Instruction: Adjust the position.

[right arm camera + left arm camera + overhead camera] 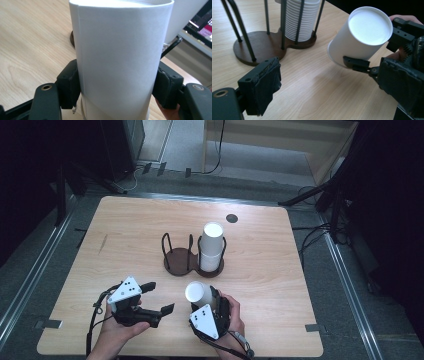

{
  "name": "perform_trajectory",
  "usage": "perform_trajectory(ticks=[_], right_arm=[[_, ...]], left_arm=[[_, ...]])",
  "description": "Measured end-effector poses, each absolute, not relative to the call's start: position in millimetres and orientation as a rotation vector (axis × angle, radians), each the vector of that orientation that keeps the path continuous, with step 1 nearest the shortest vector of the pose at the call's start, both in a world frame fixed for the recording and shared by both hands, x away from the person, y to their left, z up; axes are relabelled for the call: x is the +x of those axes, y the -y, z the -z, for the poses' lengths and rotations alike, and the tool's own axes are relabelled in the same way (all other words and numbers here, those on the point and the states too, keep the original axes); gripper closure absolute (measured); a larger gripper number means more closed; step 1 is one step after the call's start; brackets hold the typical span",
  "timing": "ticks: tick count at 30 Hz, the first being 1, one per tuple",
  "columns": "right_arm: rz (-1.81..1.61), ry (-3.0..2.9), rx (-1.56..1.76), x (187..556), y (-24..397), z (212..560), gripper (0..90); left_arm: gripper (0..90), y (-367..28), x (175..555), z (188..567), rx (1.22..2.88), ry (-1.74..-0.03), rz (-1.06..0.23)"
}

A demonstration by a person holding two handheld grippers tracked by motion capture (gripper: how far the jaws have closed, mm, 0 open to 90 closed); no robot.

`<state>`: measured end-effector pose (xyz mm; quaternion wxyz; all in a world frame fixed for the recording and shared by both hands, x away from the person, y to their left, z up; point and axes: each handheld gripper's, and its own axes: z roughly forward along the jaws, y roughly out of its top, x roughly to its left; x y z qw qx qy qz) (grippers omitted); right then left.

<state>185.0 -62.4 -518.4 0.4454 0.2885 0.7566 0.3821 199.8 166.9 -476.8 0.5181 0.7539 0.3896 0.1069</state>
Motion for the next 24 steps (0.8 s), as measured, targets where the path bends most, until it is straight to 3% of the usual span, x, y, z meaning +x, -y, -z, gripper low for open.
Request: perform_trajectory(ticks=[24], right_arm=[[-0.949, -1.943, 0.48, 170.2, 43.9, 534.6, 31.8]], left_arm=[[21.4, -136.1, 188.3, 480.8, 1.93, -0.78, -0.267]])
